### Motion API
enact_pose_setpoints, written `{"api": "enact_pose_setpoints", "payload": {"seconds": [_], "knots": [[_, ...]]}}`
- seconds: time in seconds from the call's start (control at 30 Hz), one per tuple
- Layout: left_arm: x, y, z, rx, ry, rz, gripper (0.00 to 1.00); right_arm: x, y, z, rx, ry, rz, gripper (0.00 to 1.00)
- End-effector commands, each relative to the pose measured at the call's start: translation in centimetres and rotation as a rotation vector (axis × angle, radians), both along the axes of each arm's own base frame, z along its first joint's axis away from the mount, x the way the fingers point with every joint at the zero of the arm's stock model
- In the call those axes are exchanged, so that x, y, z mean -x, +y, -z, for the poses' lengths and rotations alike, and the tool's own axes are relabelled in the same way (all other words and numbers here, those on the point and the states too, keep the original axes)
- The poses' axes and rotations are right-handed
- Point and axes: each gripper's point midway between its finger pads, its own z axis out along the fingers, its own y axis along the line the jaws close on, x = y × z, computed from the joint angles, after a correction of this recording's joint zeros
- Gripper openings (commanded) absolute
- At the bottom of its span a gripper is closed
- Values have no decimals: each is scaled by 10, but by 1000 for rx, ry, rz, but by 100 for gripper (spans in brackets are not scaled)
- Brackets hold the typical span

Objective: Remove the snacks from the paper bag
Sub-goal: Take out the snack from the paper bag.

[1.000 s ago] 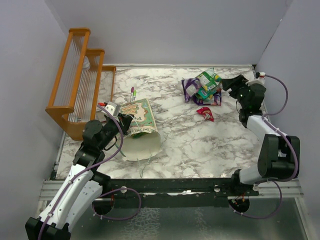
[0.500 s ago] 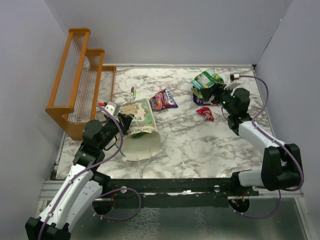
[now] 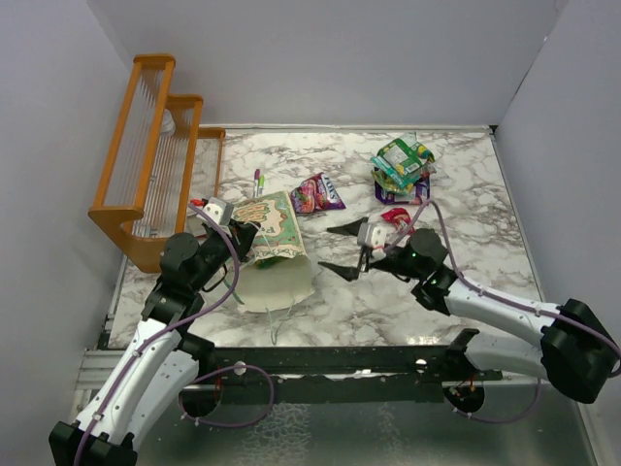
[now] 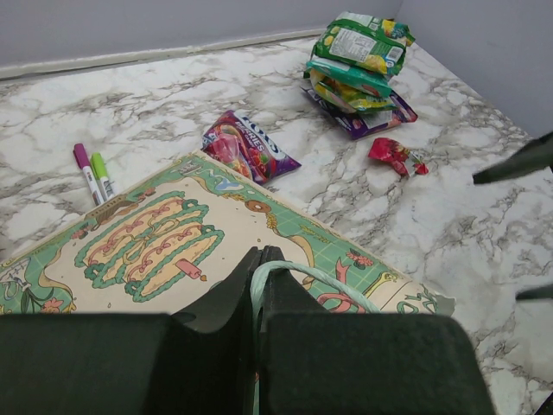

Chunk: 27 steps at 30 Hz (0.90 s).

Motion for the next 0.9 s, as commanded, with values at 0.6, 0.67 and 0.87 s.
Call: {"api": "enact_pose_setpoints", "payload": {"seconds": [0.6, 0.67, 0.87], "knots": [[3, -1, -25, 27, -59, 15, 0, 17, 168, 111, 558, -694, -107, 67], [3, -1, -26, 26, -64, 17, 0, 9, 176, 126, 608, -716, -108, 66], [7, -2, -29, 31, -76, 29, 0, -16, 191, 142, 658, -714, -46, 66]]}}
